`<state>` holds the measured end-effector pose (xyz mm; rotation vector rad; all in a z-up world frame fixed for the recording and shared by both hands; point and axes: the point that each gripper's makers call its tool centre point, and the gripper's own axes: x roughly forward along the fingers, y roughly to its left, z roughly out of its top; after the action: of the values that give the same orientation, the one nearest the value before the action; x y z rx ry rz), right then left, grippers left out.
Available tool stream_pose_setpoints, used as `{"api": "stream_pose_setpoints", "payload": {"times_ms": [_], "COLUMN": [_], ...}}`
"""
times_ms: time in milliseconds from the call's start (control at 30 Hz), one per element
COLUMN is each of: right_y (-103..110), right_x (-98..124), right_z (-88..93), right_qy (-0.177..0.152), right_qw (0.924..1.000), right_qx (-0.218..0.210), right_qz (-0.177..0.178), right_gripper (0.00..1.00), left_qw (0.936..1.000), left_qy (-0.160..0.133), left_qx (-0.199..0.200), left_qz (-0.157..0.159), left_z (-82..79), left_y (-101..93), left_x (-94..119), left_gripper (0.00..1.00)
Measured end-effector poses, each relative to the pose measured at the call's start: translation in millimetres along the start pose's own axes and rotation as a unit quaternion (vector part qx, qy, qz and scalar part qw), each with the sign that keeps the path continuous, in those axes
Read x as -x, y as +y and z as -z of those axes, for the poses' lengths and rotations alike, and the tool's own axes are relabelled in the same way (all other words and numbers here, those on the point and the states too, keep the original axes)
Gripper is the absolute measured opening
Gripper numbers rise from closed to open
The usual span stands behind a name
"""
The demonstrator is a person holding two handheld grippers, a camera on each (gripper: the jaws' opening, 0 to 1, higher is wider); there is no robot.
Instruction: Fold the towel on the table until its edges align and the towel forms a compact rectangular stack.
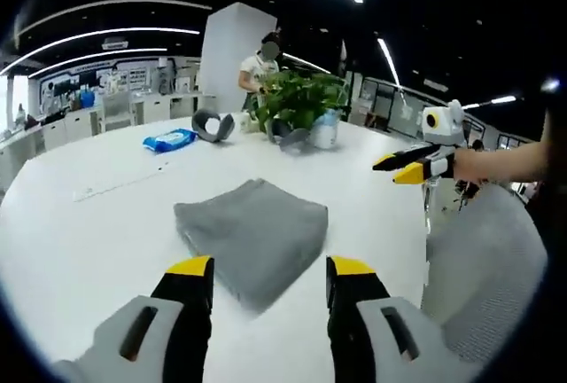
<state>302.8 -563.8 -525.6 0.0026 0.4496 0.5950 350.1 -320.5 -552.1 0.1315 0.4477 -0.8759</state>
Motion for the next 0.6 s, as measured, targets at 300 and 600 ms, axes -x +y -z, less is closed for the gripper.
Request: {"api": "stream_pose_setpoints", "payload": {"times_ms": [300, 600], "right_y": [18, 39], "right_x": [59, 52], "right_z": [-5.0, 33.9], "right_qy": [-0.039, 0.000], "right_qw": [0.9970, 0.9933], "right_qx": [0.035, 0.107], "right_qz": [0.057, 0.045], "right_gripper": [0.59, 0.61], "left_qw": [0.9923, 0.9790], "left_qy": [-0.091, -0.163], "left_qx": [0.006, 0.026], "left_qz": [-0.084, -0.120], "left_z": [-26.2, -36.3], "left_y": [-20.5, -48.6], "left_x": [78, 92], "left_gripper": [0.69, 0.97]}}
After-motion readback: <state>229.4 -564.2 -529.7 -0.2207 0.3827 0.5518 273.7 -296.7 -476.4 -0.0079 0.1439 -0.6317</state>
